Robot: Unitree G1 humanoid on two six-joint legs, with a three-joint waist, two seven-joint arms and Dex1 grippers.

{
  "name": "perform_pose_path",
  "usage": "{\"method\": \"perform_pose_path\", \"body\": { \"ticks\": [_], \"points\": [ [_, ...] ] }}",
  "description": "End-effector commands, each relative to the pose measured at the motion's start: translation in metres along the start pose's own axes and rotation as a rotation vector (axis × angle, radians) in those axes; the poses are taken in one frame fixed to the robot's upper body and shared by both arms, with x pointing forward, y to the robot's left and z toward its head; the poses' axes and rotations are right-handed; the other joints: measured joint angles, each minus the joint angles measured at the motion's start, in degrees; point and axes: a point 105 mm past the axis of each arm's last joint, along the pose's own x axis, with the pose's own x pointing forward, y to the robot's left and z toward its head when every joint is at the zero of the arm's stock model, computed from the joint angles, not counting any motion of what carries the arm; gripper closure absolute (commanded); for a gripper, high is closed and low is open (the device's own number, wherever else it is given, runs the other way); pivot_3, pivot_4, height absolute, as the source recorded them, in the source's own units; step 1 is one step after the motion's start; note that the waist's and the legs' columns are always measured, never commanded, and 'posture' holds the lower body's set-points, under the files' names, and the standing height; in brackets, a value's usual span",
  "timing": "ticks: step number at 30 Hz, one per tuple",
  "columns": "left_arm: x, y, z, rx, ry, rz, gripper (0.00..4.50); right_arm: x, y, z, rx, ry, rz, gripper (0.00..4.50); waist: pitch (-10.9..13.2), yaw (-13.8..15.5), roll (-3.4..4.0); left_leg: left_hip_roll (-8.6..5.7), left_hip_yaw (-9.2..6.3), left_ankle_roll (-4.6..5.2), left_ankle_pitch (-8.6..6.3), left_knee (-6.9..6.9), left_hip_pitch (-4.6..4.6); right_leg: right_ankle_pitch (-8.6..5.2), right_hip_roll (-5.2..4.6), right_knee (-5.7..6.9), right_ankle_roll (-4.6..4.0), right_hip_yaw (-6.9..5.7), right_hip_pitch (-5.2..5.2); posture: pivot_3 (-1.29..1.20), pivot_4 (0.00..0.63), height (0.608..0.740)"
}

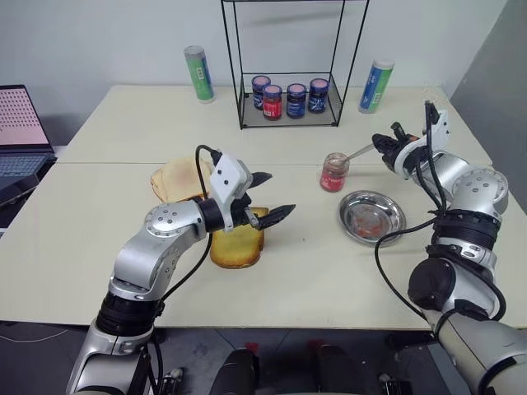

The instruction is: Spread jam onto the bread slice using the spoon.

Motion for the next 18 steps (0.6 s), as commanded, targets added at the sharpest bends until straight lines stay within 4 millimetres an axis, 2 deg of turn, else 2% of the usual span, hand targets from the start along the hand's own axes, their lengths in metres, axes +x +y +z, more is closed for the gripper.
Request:
{"method": "perform_pose_path", "body": {
  "ticks": [1, 10, 15, 18],
  "points": [
    [-0.001, 0.001, 0.009, 0.036, -0.033, -0.003, 0.0, -0.002, 0.017, 0.016, 0.062, -0.06, 0.059, 4.47, 0.0, -0.14, 0.0, 0.0, 0.01, 0.0, 0.0, 0.0, 0.0, 0.0, 0.0, 0.0, 0.0, 0.0, 0.0, 0.0, 0.15, 0.74],
    [-0.012, 0.007, 0.013, 0.077, -0.045, -0.015, 0.0, -0.013, 0.018, 0.035, 0.182, -0.125, 0.11, 4.47, 0.0, -0.36, 0.01, 0.01, 0.02, 0.0, 0.0, -0.01, -0.01, 0.0, 0.0, 0.0, 0.0, 0.01, -0.01, 0.0, 0.15, 0.74],
    [-0.018, 0.01, 0.015, 0.098, -0.059, -0.002, 0.0, -0.017, 0.043, 0.034, 0.198, -0.118, 0.206, 4.47, 0.01, -0.43, 0.01, 0.03, 0.03, 0.01, 0.0, -0.02, 0.0, 0.0, 0.0, 0.0, 0.0, 0.02, -0.02, 0.0, 0.15, 0.74],
    [-0.031, 0.009, 0.015, 0.096, -0.073, 0.035, 0.0, -0.021, 0.071, 0.022, 0.115, -0.082, 0.293, 4.47, 0.02, -0.71, 0.05, 0.04, 0.05, 0.01, 0.0, -0.04, 0.0, 0.0, 0.01, 0.01, 0.0, 0.04, -0.05, 0.0, 0.15, 0.74]
  ]
}}
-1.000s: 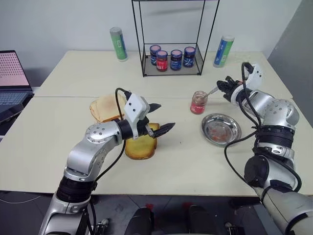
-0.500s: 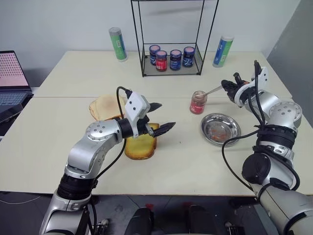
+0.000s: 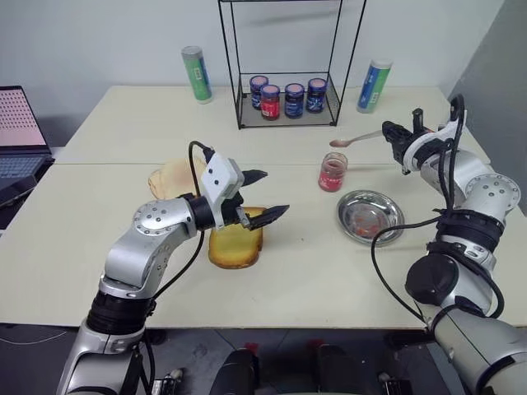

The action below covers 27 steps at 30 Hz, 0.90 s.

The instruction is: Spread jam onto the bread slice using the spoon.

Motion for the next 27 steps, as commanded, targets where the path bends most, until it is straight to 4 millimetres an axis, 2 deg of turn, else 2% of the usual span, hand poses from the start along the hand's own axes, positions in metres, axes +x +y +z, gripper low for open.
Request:
{"method": "perform_pose_path", "body": {
  "ticks": [1, 6, 8, 11, 14, 18, 21, 27],
  "points": [
    [-0.022, -0.002, 0.011, 0.033, -0.051, 0.06, 0.0, -0.007, 0.062, -0.01, -0.137, 0.028, 0.198, 4.47, 0.03, -0.33, 0.05, 0.01, 0.03, 0.0, 0.0, -0.02, -0.02, 0.0, 0.0, 0.03, 0.0, 0.05, -0.06, 0.0, 0.15, 0.74],
    [-0.056, -0.029, -0.003, 0.006, -0.032, 0.163, 0.0, -0.011, 0.095, -0.072, -0.259, 0.18, 0.338, 4.47, 0.03, -1.59, 0.1, 0.09, -0.15, 0.01, -0.01, -0.14, -0.06, 0.0, -0.01, 0.01, 0.0, 0.16, -0.2, 0.0, 0.15, 0.74],
    [-0.066, -0.035, -0.009, -0.011, -0.021, 0.218, 0.0, -0.013, 0.1, -0.088, -0.28, 0.213, 0.362, 4.47, 0.04, -1.42, 0.11, 0.09, -0.23, 0.01, -0.01, -0.14, -0.05, 0.0, -0.01, 0.02, -0.01, 0.14, -0.19, 0.0, 0.15, 0.74],
    [-0.09, -0.052, -0.024, -0.043, 0.018, 0.333, 0.0, -0.019, 0.108, -0.127, -0.405, 0.296, 0.416, 4.47, 0.04, -1.2, 0.11, 0.07, -0.32, 0.02, -0.01, -0.06, -0.05, 0.0, -0.01, 0.01, 0.0, 0.08, -0.11, 0.0, 0.15, 0.74],
    [-0.108, -0.073, -0.033, -0.08, 0.05, 0.412, 0.0, -0.026, 0.107, -0.156, -0.458, 0.364, 0.457, 4.47, 0.03, -0.62, 0.1, 0.03, -0.32, 0.02, -0.02, -0.05, -0.05, 0.0, -0.05, -0.02, 0.0, 0.08, -0.1, 0.0, 0.15, 0.74],
    [-0.126, -0.093, -0.042, -0.113, 0.079, 0.519, 0.0, -0.033, 0.111, -0.182, -0.584, 0.404, 0.526, 4.47, 0.03, 0.18, 0.09, 0.03, -0.35, 0.02, -0.02, -0.04, -0.04, 0.0, -0.05, -0.04, 0.0, 0.04, -0.09, 0.0, 0.15, 0.74],
    [-0.136, -0.094, -0.045, -0.128, 0.079, 0.599, 0.0, -0.036, 0.113, -0.191, -0.698, 0.405, 0.58, 4.47, 0.05, 0.58, 0.11, 0.02, -0.32, 0.02, -0.03, -0.05, -0.02, 0.0, -0.05, -0.09, -0.01, 0.04, -0.06, 0.0, 0.15, 0.74],
    [-0.142, -0.098, -0.053, -0.152, 0.069, 0.642, 0.0, -0.042, 0.107, -0.212, -0.986, 0.409, 0.704, 4.47, 0.03, 0.56, 0.09, 0.02, -0.32, 0.01, -0.03, -0.05, 0.0, -0.01, -0.02, -0.11, 0.0, 0.0, -0.04, 0.0, 0.15, 0.74]
  ]
}}
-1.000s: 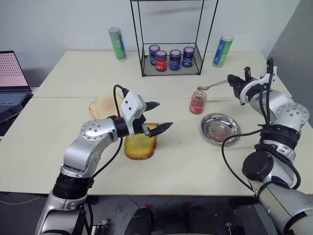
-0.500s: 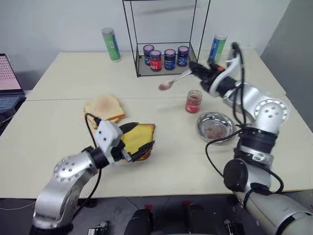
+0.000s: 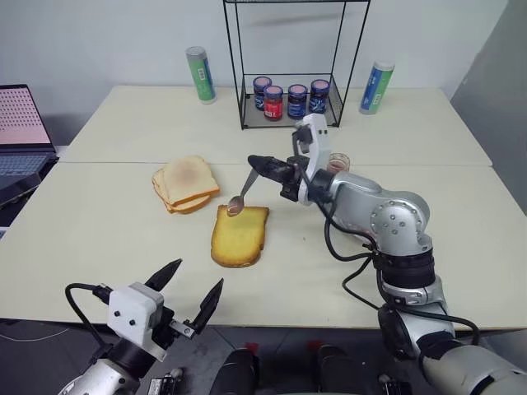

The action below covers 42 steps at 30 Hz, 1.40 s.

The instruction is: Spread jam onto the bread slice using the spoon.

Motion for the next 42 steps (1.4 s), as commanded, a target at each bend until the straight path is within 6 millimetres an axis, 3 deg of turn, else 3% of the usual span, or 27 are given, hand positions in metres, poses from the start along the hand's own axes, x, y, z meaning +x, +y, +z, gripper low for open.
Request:
{"method": "perform_pose_path", "body": {
  "ticks": [1, 6, 14, 18, 24, 27, 34, 37, 42],
  "points": [
    [-0.003, 0.001, 0.0, 0.017, -0.025, 0.019, 0.0, 0.0, 0.019, -0.001, -0.227, -0.026, 0.091, 4.47, 0.0, 0.0, -0.01, 0.0, 0.0, 0.0, 0.0, -0.01, 0.0, 0.0, 0.0, 0.0, 0.0, -0.02, 0.0, 0.0, 0.15, 0.74],
    [-0.004, 0.001, -0.008, 0.007, -0.037, 0.037, 0.0, -0.001, 0.02, -0.005, -0.347, -0.04, 0.114, 4.47, 0.02, -0.02, -0.03, 0.01, -0.01, -0.01, 0.0, -0.01, -0.01, -0.01, 0.0, -0.01, 0.0, -0.03, -0.01, 0.0, 0.15, 0.74],
    [-0.001, -0.02, -0.025, 0.002, -0.038, 0.031, 0.0, 0.0, 0.018, 0.002, -0.334, -0.086, 0.122, 4.47, 0.02, 0.0, -0.04, 0.02, -0.05, -0.01, -0.01, -0.01, -0.01, -0.01, 0.0, -0.01, 0.0, -0.04, 0.0, 0.0, 0.15, 0.74],
    [-0.001, -0.017, -0.029, 0.016, -0.043, 0.037, 0.0, -0.001, 0.01, -0.002, -0.229, -0.069, 0.096, 4.47, 0.02, 0.0, -0.04, 0.02, -0.06, -0.01, -0.01, -0.02, -0.01, -0.01, 0.01, -0.01, 0.0, -0.04, 0.0, 0.0, 0.15, 0.74],
    [-0.007, 0.0, -0.037, 0.035, -0.038, 0.047, 0.0, 0.003, -0.018, -0.029, 0.303, 0.014, 0.007, 4.47, 0.02, -0.04, -0.04, 0.03, -0.07, -0.01, -0.01, -0.02, 0.0, 0.0, 0.01, 0.01, -0.01, -0.04, 0.0, 0.0, 0.15, 0.74],
    [-0.01, 0.003, -0.04, 0.036, -0.037, 0.044, 0.0, 0.008, -0.025, -0.045, 0.483, 0.05, -0.033, 4.47, 0.03, -0.11, -0.02, 0.03, -0.05, -0.01, -0.01, -0.03, 0.0, 0.0, 0.01, 0.02, -0.01, -0.02, -0.01, 0.0, 0.15, 0.74],
    [-0.016, 0.005, -0.05, 0.035, -0.033, 0.035, 0.0, 0.018, -0.034, -0.072, 0.585, 0.11, -0.081, 4.47, 0.04, -0.46, -0.01, 0.02, -0.02, 0.0, -0.01, -0.04, -0.01, 0.0, 0.02, 0.03, -0.01, -0.02, -0.04, 0.0, 0.15, 0.74],
    [-0.02, 0.008, -0.057, 0.036, -0.028, 0.036, 0.0, 0.019, -0.056, -0.08, 0.561, 0.108, -0.184, 4.47, 0.03, -0.52, 0.0, 0.01, 0.0, 0.0, -0.01, -0.04, 0.0, 0.0, 0.02, 0.03, -0.01, -0.01, -0.04, 0.0, 0.15, 0.74],
    [-0.022, 0.008, -0.063, 0.036, -0.033, 0.03, 0.0, 0.018, -0.076, -0.07, 0.564, 0.043, -0.249, 4.47, 0.03, -0.48, 0.0, 0.01, 0.07, 0.0, -0.01, -0.03, 0.03, 0.0, 0.03, 0.04, -0.01, -0.03, -0.02, 0.0, 0.15, 0.74]
  ]
}}
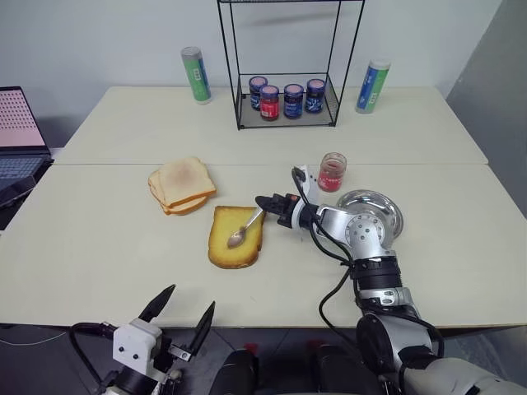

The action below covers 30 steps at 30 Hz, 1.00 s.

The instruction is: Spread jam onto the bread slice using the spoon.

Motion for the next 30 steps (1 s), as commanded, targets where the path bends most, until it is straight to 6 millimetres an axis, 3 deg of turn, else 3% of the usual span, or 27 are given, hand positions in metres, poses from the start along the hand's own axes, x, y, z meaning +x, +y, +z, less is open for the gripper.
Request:
{"method": "perform_pose_path", "body": {
  "ticks": [1, 6, 9, 13, 17, 19, 23, 26, 30],
  "points": [
    [-0.002, 0.002, 0.002, 0.019, -0.032, -0.007, 0.0, -0.004, -0.004, 0.025, -0.027, -0.091, -0.029, 4.47, 0.0, 0.01, 0.0, 0.0, -0.02, 0.0, 0.0, 0.01, 0.0, 0.0, 0.0, 0.0, 0.0, 0.0, 0.02, 0.0, 0.15, 0.74],
    [0.0, 0.002, 0.0, 0.021, -0.038, -0.019, 0.0, -0.007, -0.014, 0.037, -0.014, -0.135, -0.064, 4.47, -0.01, 0.01, -0.02, 0.0, -0.01, 0.0, 0.0, 0.0, 0.0, 0.0, 0.0, 0.0, 0.0, -0.01, 0.02, 0.0, 0.15, 0.74],
    [0.003, 0.002, 0.003, 0.025, -0.045, -0.023, 0.0, -0.009, -0.007, 0.043, 0.018, -0.152, -0.032, 4.47, -0.01, -0.03, -0.01, 0.01, -0.03, 0.0, 0.0, 0.0, 0.0, 0.0, 0.0, 0.01, 0.0, 0.02, 0.02, 0.0, 0.15, 0.74],
    [0.007, 0.001, 0.01, 0.03, -0.055, -0.027, 0.0, -0.01, 0.026, 0.042, 0.056, -0.129, 0.13, 4.47, -0.01, -0.03, -0.01, 0.02, -0.04, 0.0, 0.0, 0.0, 0.0, 0.0, 0.0, 0.02, 0.0, 0.01, 0.01, 0.0, 0.15, 0.74],
    [0.013, -0.004, 0.026, 0.037, -0.073, -0.031, 0.0, -0.004, 0.059, 0.017, 0.091, -0.038, 0.29, 4.47, -0.01, -0.14, 0.0, 0.04, -0.09, 0.01, 0.0, -0.01, -0.03, 0.0, 0.0, 0.02, 0.0, 0.03, -0.02, 0.0, 0.15, 0.74],
    [0.019, -0.006, 0.035, 0.04, -0.08, -0.032, 0.0, 0.004, 0.066, 0.007, 0.094, -0.012, 0.302, 4.47, -0.01, -0.13, 0.0, 0.05, -0.12, 0.01, -0.01, -0.02, -0.02, 0.0, 0.01, 0.03, 0.0, 0.01, -0.02, 0.0, 0.15, 0.74],
    [0.025, -0.01, 0.048, 0.04, -0.082, -0.03, 0.0, 0.02, 0.067, -0.001, 0.092, 0.001, 0.278, 4.47, 0.0, -0.09, 0.0, 0.02, -0.1, 0.01, -0.01, -0.01, -0.01, 0.0, 0.01, 0.02, 0.0, 0.01, 0.0, 0.0, 0.15, 0.74],
    [0.032, -0.015, 0.062, 0.044, -0.091, -0.027, 0.0, 0.037, 0.051, -0.008, 0.051, 0.008, 0.218, 4.47, -0.01, -0.13, -0.01, -0.01, -0.04, 0.01, -0.01, 0.0, 0.02, 0.0, 0.02, 0.02, 0.0, 0.02, 0.01, 0.0, 0.15, 0.74],
    [0.038, -0.018, 0.074, 0.044, -0.09, -0.022, 0.0, 0.041, 0.035, -0.003, -0.001, -0.009, 0.174, 4.47, 0.0, -0.16, 0.0, 0.0, 0.07, 0.01, 0.0, -0.01, 0.02, 0.0, 0.07, 0.04, 0.0, 0.02, 0.0, 0.0, 0.15, 0.74]
  ]
}}
